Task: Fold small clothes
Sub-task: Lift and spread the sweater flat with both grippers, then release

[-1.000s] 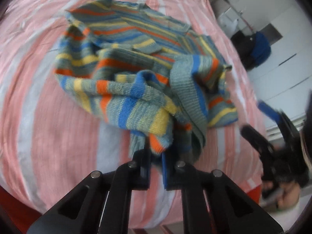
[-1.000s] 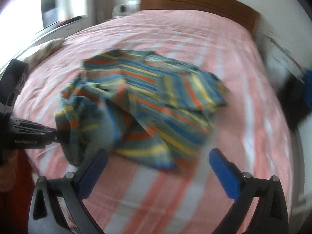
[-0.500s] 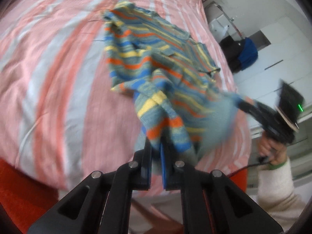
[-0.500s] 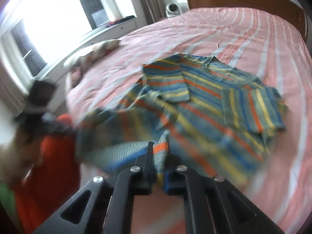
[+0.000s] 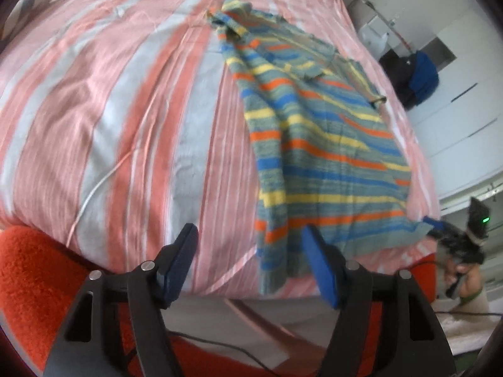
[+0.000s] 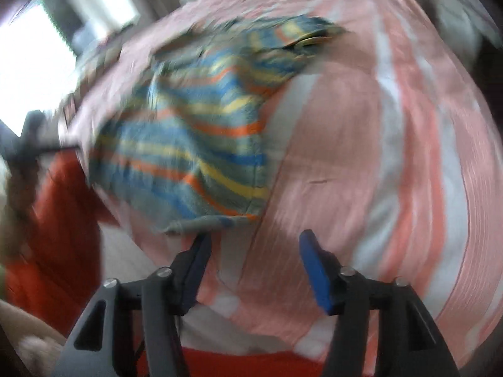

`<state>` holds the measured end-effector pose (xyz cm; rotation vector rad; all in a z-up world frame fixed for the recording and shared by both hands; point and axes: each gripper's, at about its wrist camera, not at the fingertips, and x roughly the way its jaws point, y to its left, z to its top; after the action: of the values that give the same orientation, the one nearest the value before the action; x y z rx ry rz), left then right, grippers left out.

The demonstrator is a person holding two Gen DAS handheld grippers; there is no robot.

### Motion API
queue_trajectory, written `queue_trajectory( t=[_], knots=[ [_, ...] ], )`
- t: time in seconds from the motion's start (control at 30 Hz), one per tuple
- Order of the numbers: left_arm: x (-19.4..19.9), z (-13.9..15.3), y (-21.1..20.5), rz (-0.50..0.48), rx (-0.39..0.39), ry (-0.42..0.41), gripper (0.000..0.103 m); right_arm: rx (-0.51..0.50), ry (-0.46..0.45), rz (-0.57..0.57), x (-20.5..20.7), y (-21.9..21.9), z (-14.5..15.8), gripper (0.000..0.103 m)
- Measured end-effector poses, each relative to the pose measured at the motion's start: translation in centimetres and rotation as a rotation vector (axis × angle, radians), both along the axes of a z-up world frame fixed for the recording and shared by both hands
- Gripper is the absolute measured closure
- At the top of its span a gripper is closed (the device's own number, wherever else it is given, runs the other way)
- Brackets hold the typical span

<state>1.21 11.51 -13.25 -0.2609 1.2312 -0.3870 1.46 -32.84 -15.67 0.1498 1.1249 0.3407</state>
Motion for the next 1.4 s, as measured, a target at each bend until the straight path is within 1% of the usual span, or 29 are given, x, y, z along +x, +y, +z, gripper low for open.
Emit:
queue_trajectory(
  t=[0.03, 0.07, 0.13, 0.17, 0.2, 0.23, 0.27, 0.3, 0.33, 0.37, 0.4, 0.5, 0.53, 0.6, 0.63, 0.67, 0.7, 0.73, 0.77, 0.83, 0.87, 0.93, 1.0, 1.17, 1.27, 1.3, 1.33, 1.37, 1.4],
  knots=[
    [0.5, -1.0, -0.6, -0.002, 0.019, 0.02, 0.034, 0.083, -0.014, -0.055, 0.0, -1.1, 0.5, 0.035],
    [0.7, -1.6, -1.1, -0.001, 0.041, 0.032, 0.034, 0.137, -0.015, -0.093, 0.1, -1.7, 0.5, 0.034],
    [0.8, -2.8, -2.7, -0.027, 0.097, 0.038, 0.041, 0.249, 0.057, -0.211, 1.0, -2.9, -0.4, 0.034],
    [0.6, -3.1, -3.3, -0.042, 0.117, 0.034, 0.044, 0.299, 0.088, -0.241, 1.4, -2.9, -1.1, 0.034],
    [0.4, -3.4, -4.1, -0.061, 0.148, 0.028, 0.052, 0.349, 0.121, -0.262, 1.5, -2.8, -2.0, 0.034],
    [0.3, -3.6, -4.6, -0.071, 0.163, 0.023, 0.065, 0.379, 0.157, -0.271, 1.6, -2.5, -3.0, 0.034],
    [0.2, -3.7, -4.8, -0.083, 0.161, 0.024, 0.077, 0.38, 0.189, -0.256, 1.8, -1.6, -4.0, 0.034],
    [0.2, -3.8, -5.0, -0.096, 0.144, 0.039, 0.098, 0.358, 0.225, -0.225, 2.0, -0.5, -5.1, 0.035],
    [0.3, -3.7, -4.8, -0.094, 0.13, 0.054, 0.098, 0.346, 0.245, -0.189, 2.1, 0.4, -5.8, 0.048],
    [0.3, -3.6, -4.5, -0.087, 0.123, 0.054, 0.099, 0.34, 0.249, -0.135, 1.9, 1.7, -6.1, 0.098],
    [0.1, -3.0, -3.5, -0.079, 0.108, 0.059, 0.099, 0.321, 0.244, -0.098, 1.9, 2.6, -6.0, 0.097],
    [-1.1, -0.4, 0.3, -0.039, 0.057, 0.059, 0.1, 0.283, 0.202, -0.089, 1.1, 2.5, -3.3, 0.099],
    [-1.4, 0.1, 1.2, -0.026, 0.069, 0.053, 0.1, 0.231, 0.174, -0.08, 0.3, 2.0, -1.3, 0.099],
    [-2.0, 1.1, 2.6, -0.017, 0.089, 0.054, 0.1, 0.129, 0.148, -0.079, -0.8, 1.5, 0.9, 0.099],
    [-2.2, 1.0, 2.7, -0.016, 0.09, 0.062, 0.1, 0.112, 0.149, -0.076, -1.0, 1.2, 1.3, 0.099],
    [-2.2, 0.7, 2.3, -0.02, 0.114, 0.063, 0.1, 0.104, 0.157, -0.077, -1.1, 1.1, 1.5, 0.099],
    [-2.0, 0.2, 1.6, -0.029, 0.149, 0.06, 0.1, 0.09, 0.168, -0.08, -1.0, 1.5, 1.2, 0.099],
    [-1.8, -0.6, 0.0, -0.047, 0.222, 0.061, 0.1, 0.046, 0.192, -0.072, -0.6, 2.4, 0.1, 0.099],
    [-1.6, -1.4, -0.6, -0.061, 0.261, 0.071, 0.1, 0.005, 0.209, -0.064, -0.2, 2.5, -1.0, 0.099],
    [-1.4, -3.1, -1.7, -0.083, 0.329, 0.091, 0.101, -0.1, 0.247, -0.053, 0.5, 3.7, -3.9, 0.099],
    [-1.3, -3.9, -1.8, -0.085, 0.372, 0.088, 0.101, -0.132, 0.265, -0.059, 0.7, 3.8, -5.2, 0.099],
    [-1.1, -4.6, -1.4, -0.073, 0.367, 0.104, 0.1, -0.116, 0.28, -0.094, 1.2, 3.4, -6.4, 0.099],
    [-0.6, -5.0, -1.3, -0.062, 0.369, 0.115, 0.1, -0.114, 0.281, -0.105, 1.5, 3.3, -6.7, 0.099],
    [0.5, -6.0, -2.4, -0.039, 0.411, 0.112, 0.098, -0.11, 0.288, -0.114, 2.2, 4.1, -7.3, 0.099],
    [0.5, -5.8, -3.2, -0.035, 0.424, 0.101, 0.094, -0.107, 0.284, -0.115, 2.0, 3.1, -7.3, 0.1],
    [0.3, -5.7, -3.3, -0.036, 0.422, 0.096, 0.09, -0.106, 0.281, -0.116, 1.9, 3.2, -7.2, 0.099],
    [0.0, -5.4, -3.3, -0.035, 0.433, 0.092, 0.078, -0.102, 0.278, -0.115, 1.8, 3.2, -7.1, 0.096],
    [-0.3, -5.0, -3.2, -0.028, 0.446, 0.083, 0.071, -0.094, 0.278, -0.116, 1.5, 3.1, -7.0, 0.09],
    [-0.6, -4.1, -3.1, -0.014, 0.455, 0.063, 0.057, -0.081, 0.281, -0.119, 1.3, 2.9, -6.7, 0.086]
  ],
)
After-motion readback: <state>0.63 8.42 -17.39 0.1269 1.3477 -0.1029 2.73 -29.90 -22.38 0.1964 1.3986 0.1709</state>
